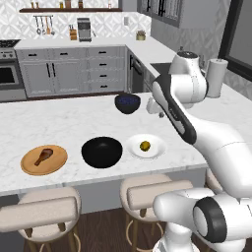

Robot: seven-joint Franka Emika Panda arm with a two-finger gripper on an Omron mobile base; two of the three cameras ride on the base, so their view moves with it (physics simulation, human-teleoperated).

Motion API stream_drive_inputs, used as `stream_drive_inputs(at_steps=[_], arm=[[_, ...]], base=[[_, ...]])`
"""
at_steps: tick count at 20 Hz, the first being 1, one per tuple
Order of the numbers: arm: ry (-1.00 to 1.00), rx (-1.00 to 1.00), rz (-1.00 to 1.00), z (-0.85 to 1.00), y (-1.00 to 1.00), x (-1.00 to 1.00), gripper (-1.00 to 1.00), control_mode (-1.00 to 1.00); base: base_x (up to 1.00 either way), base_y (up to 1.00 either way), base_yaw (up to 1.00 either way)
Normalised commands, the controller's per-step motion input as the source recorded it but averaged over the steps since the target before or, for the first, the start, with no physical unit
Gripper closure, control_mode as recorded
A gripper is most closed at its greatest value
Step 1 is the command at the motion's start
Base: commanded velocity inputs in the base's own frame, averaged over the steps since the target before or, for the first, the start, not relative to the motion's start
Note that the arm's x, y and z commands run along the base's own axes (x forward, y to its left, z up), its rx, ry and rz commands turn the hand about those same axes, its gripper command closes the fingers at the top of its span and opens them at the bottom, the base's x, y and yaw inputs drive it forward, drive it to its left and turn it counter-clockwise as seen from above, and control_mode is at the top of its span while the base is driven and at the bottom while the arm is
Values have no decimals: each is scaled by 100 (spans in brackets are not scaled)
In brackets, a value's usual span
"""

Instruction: Pick the chicken drumstick and lemon from their plates and place them in the bowl. Then put the bowl in the fridge.

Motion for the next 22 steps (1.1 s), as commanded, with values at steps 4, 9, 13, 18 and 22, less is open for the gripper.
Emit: stream_drive_inputs(at_steps=[4,9,13,18,22], arm=[[0,0,0,-6,0,-43,-100,-100],[4,0,1,-43,-1,-45,-100,-100],[3,0,4,-74,-5,28,-100,-100],[0,0,1,-63,0,59,-100,-100],[0,0,0,-59,2,76,-100,-100]], base=[[0,0,0],[0,0,0],[0,0,0],[0,0,0],[0,0,0]])
